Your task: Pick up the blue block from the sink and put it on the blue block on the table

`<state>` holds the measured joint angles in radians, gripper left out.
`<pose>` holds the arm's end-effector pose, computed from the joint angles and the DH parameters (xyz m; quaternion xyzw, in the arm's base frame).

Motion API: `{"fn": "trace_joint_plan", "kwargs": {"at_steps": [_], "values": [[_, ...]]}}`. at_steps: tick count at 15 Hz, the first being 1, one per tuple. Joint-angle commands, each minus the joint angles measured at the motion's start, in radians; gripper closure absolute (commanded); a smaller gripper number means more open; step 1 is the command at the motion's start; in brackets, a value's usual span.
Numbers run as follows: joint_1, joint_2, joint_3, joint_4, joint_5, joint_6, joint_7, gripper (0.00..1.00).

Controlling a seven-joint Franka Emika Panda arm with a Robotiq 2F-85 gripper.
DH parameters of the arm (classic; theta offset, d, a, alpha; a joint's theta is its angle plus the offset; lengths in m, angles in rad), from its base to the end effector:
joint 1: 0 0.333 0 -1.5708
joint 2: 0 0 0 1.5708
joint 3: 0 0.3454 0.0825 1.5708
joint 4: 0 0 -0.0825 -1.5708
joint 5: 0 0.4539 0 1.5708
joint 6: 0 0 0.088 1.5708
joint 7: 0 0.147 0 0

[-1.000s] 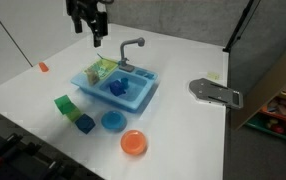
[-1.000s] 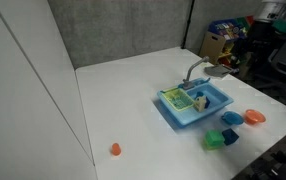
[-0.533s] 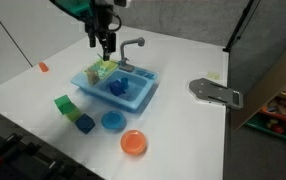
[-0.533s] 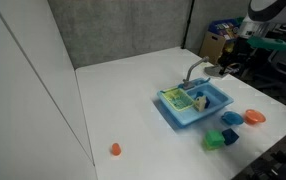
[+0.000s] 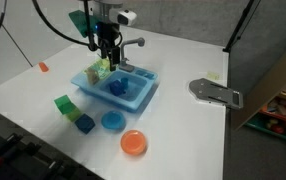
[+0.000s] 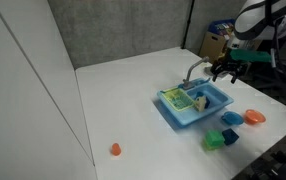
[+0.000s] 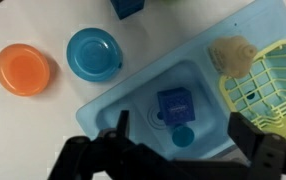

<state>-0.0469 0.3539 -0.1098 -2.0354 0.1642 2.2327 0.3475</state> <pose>0.6260 -0.0896 0.1960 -0.9501 0.2998 0.0797 0.0340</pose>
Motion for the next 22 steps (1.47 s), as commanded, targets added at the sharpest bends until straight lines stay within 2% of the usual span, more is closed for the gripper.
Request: {"fn": "trace_joint_plan", "kwargs": {"at_steps": [1, 7, 14, 22], "values": [[-0.002, 0.003, 0.003, 0.001, -0.001, -0.002, 0.0, 0.0], [0.001, 0.014, -0.008, 0.009, -0.034, 0.024, 0.0, 0.0], [0.011, 0.075, -0.028, 0.026, -0.144, 0.14, -0.006, 0.0], [-0.005, 0.169, 0.001, 0.039, -0.156, 0.234, -0.133, 0.0]]}}
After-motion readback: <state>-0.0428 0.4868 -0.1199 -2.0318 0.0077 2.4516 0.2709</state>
